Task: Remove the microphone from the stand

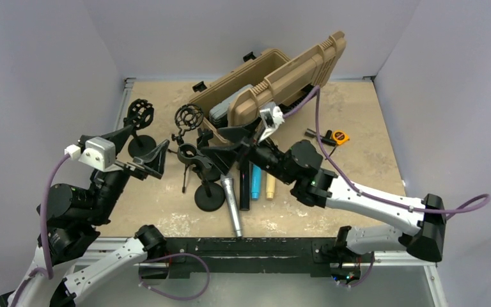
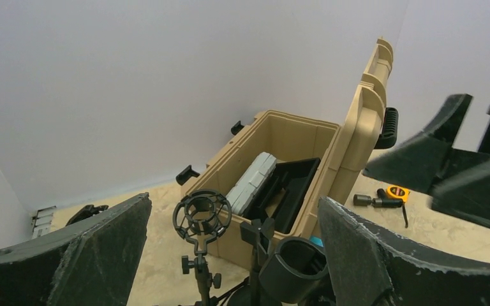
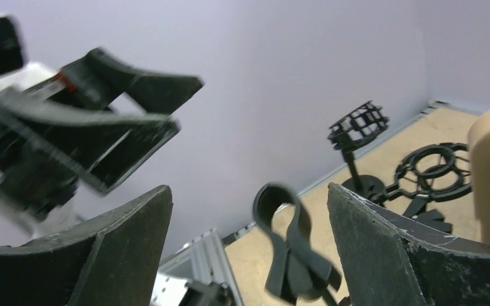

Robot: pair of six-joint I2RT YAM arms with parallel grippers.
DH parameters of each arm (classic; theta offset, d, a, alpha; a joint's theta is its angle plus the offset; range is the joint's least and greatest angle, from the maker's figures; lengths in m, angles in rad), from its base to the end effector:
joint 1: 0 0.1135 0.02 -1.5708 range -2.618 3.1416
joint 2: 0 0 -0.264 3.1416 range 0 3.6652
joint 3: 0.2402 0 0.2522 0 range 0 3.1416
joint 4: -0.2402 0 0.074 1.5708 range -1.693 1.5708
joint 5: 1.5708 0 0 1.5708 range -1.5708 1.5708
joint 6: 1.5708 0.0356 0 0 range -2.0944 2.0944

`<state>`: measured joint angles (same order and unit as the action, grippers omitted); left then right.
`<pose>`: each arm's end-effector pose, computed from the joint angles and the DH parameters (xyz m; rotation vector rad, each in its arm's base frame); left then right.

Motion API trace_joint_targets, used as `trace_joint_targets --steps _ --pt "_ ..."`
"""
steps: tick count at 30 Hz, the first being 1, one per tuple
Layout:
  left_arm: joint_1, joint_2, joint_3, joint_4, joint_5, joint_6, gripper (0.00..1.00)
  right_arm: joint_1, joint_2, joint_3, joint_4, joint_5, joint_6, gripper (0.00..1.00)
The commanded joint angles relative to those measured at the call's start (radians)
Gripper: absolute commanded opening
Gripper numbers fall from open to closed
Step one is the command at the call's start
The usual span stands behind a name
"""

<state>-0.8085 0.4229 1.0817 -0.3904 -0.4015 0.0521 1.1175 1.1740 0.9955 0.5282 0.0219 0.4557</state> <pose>0.0371 -0.0187 0.4476 0.2249 1.3149 -0.3807 0.1201 0.2448 0.4101 -0.4150 1.2725 1.3437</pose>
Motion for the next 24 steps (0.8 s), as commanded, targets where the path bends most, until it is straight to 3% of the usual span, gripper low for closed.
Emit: trace_joint_targets --steps 1,9,19,24 --pt "-0.008 -0.018 -0.012 -0.009 -0.012 -0.018 0.99 0.02 0.114 0.172 -0.13 0.187 -0.029 0.88" --pt "-0.006 -0.032 -0.04 -0.017 -0.026 0.004 0.99 0.052 0.254 0.29 -0.216 0.241 -0.098 0.65" --pt "-0.006 -0.044 -0.051 -0.008 -0.04 0.049 0.99 0.062 0.337 0.322 -0.261 0.227 -0.145 0.47" --pt "-0.007 -0.054 -0.061 -0.016 -0.051 0.055 0.99 0.074 0.341 0.277 -0.274 0.229 -0.15 0.44"
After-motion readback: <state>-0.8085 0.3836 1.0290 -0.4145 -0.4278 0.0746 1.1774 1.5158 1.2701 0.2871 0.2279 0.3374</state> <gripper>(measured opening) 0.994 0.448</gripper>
